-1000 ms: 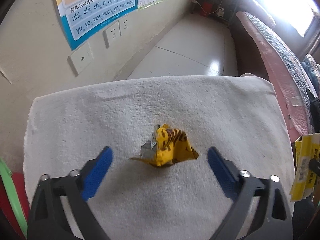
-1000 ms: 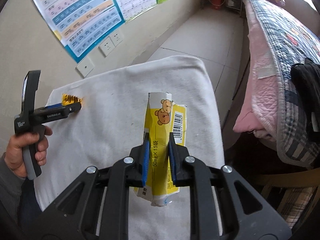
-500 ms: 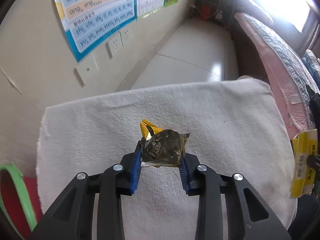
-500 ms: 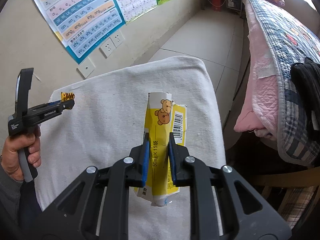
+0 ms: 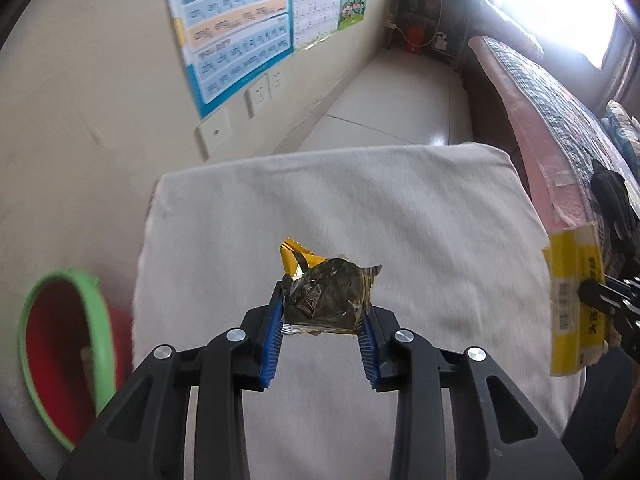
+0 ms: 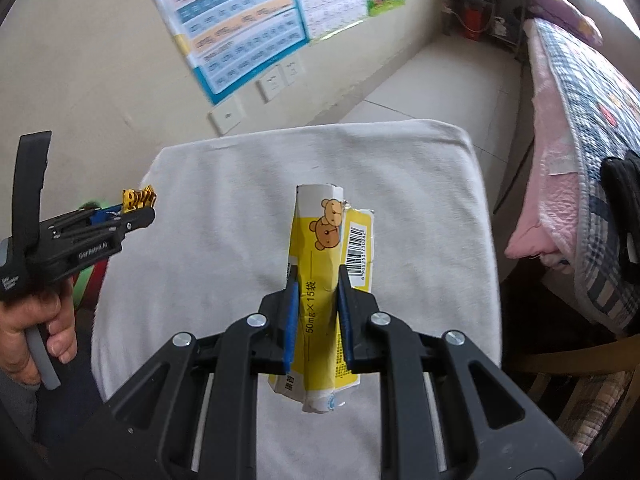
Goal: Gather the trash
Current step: 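Carry the yellow box and gold wrapper over the red bin and open both grippers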
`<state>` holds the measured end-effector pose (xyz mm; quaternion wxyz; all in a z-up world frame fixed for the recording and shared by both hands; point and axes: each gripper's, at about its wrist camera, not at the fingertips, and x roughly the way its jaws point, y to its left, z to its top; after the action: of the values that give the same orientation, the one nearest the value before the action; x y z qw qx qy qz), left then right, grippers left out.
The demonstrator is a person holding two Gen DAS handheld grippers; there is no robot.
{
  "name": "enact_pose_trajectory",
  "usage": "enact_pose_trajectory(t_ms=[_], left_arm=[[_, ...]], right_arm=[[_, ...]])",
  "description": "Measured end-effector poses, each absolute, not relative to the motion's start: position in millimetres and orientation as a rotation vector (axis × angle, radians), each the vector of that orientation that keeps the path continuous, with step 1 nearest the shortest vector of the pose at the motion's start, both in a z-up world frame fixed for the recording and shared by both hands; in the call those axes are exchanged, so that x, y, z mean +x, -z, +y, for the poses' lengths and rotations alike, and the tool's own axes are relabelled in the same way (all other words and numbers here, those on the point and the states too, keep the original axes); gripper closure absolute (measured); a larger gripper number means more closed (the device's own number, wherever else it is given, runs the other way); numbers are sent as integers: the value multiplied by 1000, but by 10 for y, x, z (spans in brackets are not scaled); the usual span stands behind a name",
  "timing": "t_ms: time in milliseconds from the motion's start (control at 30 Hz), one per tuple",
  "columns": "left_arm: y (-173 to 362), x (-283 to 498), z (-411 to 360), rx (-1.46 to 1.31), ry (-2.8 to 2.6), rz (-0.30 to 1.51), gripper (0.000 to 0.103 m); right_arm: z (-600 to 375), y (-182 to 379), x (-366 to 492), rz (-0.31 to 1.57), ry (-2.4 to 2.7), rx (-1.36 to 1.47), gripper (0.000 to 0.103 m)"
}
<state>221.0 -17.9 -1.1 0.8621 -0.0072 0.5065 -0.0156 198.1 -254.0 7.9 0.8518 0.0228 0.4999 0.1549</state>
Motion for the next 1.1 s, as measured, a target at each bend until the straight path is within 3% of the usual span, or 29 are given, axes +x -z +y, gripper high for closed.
enact_pose_trajectory(t_ms=[533, 1100], left_arm=[[-411, 1088, 825, -128, -132, 985, 72], [-571, 680, 2310, -280, -340, 904, 72]], right_arm=[[-1305, -325, 1471, 987, -517, -59, 85], [481, -598, 1555, 914, -761, -220, 85]])
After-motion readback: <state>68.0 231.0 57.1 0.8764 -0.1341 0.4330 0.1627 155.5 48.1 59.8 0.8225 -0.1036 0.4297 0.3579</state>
